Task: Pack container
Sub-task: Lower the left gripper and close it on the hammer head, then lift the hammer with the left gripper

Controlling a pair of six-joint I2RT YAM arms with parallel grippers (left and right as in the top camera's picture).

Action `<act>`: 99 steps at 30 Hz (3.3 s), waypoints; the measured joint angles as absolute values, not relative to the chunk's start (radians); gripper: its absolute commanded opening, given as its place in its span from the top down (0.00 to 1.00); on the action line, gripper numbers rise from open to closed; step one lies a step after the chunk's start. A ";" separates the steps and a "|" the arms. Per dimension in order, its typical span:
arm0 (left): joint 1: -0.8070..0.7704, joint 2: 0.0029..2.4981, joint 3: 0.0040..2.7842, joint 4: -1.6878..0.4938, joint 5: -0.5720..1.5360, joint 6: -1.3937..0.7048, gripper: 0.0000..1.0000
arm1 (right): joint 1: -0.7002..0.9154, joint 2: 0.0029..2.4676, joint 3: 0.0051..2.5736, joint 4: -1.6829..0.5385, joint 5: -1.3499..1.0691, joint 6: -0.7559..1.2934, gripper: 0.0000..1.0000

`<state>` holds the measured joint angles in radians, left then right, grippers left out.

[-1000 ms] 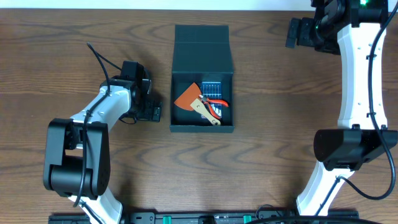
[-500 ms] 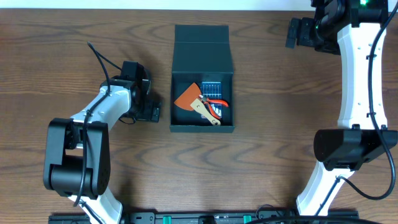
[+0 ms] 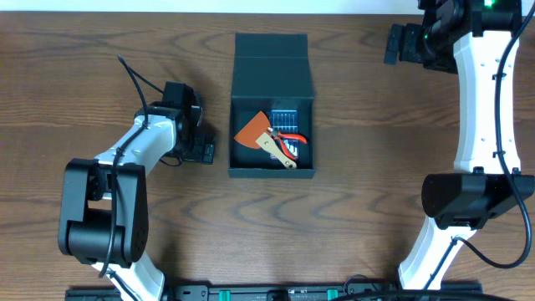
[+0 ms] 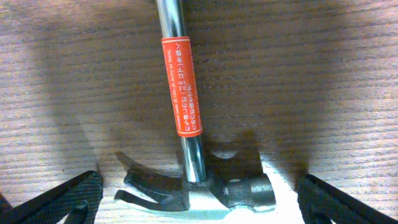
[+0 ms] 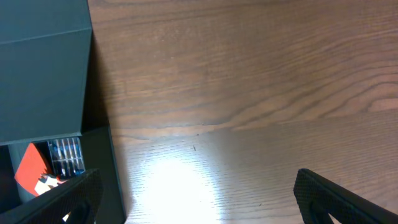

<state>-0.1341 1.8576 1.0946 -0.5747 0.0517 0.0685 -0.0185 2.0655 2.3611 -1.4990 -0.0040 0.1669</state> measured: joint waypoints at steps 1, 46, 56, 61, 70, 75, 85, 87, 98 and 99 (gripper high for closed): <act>-0.134 1.858 1.095 -0.574 0.052 0.068 0.01 | -0.019 2.065 2.361 -1.499 -0.004 0.167 0.01; -0.134 1.858 1.095 -0.571 0.051 0.049 0.25 | -0.019 2.065 2.361 -1.499 -0.004 0.167 0.01; -0.134 1.858 1.095 -0.571 0.052 0.049 0.37 | -0.019 2.065 2.361 -1.499 -0.004 0.167 0.01; -0.134 1.858 1.095 -0.571 0.052 0.049 0.37 | -0.019 2.065 2.361 -1.499 -0.004 0.167 0.01; -0.134 1.858 1.095 -0.570 0.052 0.049 0.37 | -0.019 2.065 2.361 -1.499 -0.004 0.167 0.01; -0.134 1.858 1.095 -0.570 0.052 0.049 0.37 | -0.019 2.065 2.361 -1.499 -0.004 0.167 0.01; -0.134 1.855 1.095 -0.570 0.052 0.049 0.37 | -0.019 2.065 2.361 -1.499 -0.004 0.167 0.01; -0.134 1.853 1.095 -0.571 0.051 0.049 0.37 | -0.019 2.065 2.361 -1.499 -0.004 0.167 0.01; -0.134 1.804 1.095 -0.571 0.051 0.049 0.37 | -0.019 2.065 2.361 -1.499 -0.004 0.167 0.01; -0.134 1.801 1.095 -0.571 0.051 0.049 0.37 | -0.019 2.065 2.361 -1.499 -0.004 0.167 0.01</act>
